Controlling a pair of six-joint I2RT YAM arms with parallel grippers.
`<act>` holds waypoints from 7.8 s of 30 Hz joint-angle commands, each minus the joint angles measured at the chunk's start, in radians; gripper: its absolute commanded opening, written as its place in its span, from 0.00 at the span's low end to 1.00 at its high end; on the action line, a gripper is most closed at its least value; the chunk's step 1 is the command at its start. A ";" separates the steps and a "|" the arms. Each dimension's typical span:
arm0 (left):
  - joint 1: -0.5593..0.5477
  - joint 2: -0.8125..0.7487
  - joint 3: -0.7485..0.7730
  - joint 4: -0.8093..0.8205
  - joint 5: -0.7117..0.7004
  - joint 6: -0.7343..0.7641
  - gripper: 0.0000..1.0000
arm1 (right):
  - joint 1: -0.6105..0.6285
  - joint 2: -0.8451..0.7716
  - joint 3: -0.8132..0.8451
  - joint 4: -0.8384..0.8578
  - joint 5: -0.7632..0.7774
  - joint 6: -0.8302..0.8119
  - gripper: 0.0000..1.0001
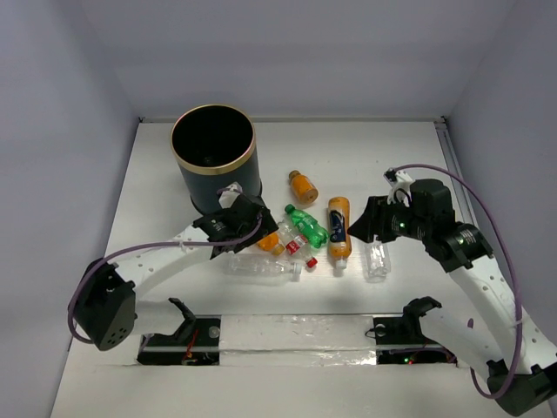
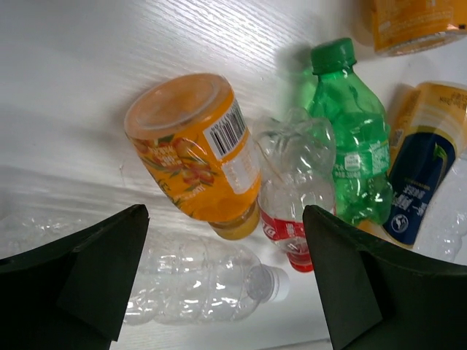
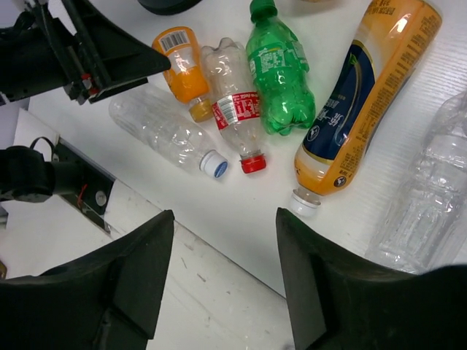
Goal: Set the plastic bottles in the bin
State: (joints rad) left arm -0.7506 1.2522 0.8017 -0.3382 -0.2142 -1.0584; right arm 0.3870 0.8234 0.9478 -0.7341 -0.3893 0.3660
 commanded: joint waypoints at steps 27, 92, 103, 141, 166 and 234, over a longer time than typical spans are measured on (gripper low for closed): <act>0.080 0.098 -0.026 0.117 -0.123 0.084 0.54 | 0.006 0.264 -0.074 0.226 0.268 0.082 0.90; 0.451 -0.415 0.732 -0.206 0.128 0.402 0.81 | 0.386 1.399 1.661 0.547 0.612 0.274 0.56; 0.376 -0.396 0.741 -0.202 0.114 0.416 0.81 | 0.408 1.421 1.642 0.559 0.617 0.165 0.85; 0.367 -0.194 1.044 -0.334 0.223 0.491 0.77 | 0.900 0.876 0.520 0.110 0.201 -0.499 1.00; 0.367 -0.142 1.251 -0.410 0.289 0.486 0.72 | 0.972 1.217 0.591 0.268 0.405 -0.587 0.97; 0.157 -0.412 0.159 -0.096 0.406 0.290 0.12 | 0.311 0.674 0.711 0.704 0.501 0.134 0.00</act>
State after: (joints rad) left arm -0.5068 0.8120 1.0283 -0.5293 0.2516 -0.7151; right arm 0.7307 1.7184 1.8091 -0.0216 0.0441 0.5430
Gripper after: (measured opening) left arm 0.154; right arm 0.010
